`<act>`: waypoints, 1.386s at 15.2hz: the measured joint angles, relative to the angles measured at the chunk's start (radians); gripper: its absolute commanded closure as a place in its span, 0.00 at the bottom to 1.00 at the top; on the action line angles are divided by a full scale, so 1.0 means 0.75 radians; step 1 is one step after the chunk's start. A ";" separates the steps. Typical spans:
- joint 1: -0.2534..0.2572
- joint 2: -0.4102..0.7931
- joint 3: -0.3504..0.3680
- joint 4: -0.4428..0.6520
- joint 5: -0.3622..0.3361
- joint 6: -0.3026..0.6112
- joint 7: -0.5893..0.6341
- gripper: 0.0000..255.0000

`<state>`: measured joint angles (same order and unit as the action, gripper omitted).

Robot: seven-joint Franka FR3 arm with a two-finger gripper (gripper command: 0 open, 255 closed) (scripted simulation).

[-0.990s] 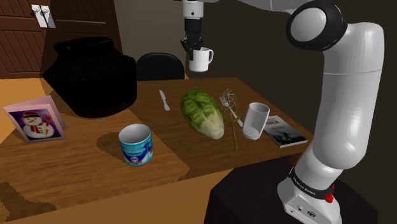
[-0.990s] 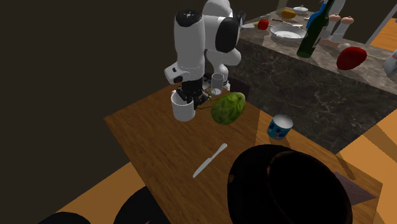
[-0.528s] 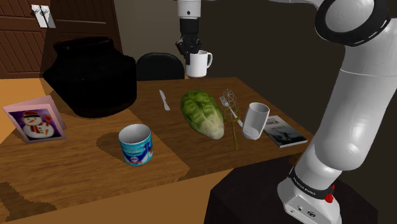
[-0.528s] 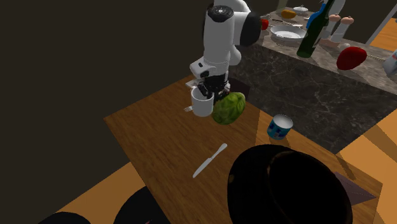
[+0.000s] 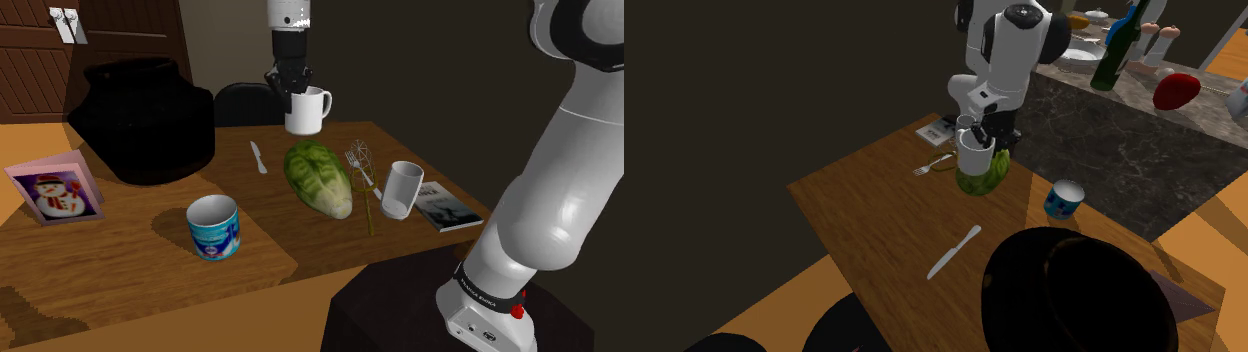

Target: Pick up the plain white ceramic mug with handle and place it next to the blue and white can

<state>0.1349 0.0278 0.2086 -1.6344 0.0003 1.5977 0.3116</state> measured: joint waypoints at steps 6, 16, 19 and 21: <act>0.088 -0.098 0.088 -0.114 0.034 0.021 0.172 1.00; 0.200 -0.155 0.216 -0.207 0.075 0.066 0.405 1.00; 0.202 -0.158 0.219 -0.265 0.077 0.121 0.408 1.00; 0.203 -0.160 0.219 -0.300 0.078 0.154 0.406 1.00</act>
<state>0.2868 -0.0925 0.3730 -1.8593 0.0590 1.7130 0.6163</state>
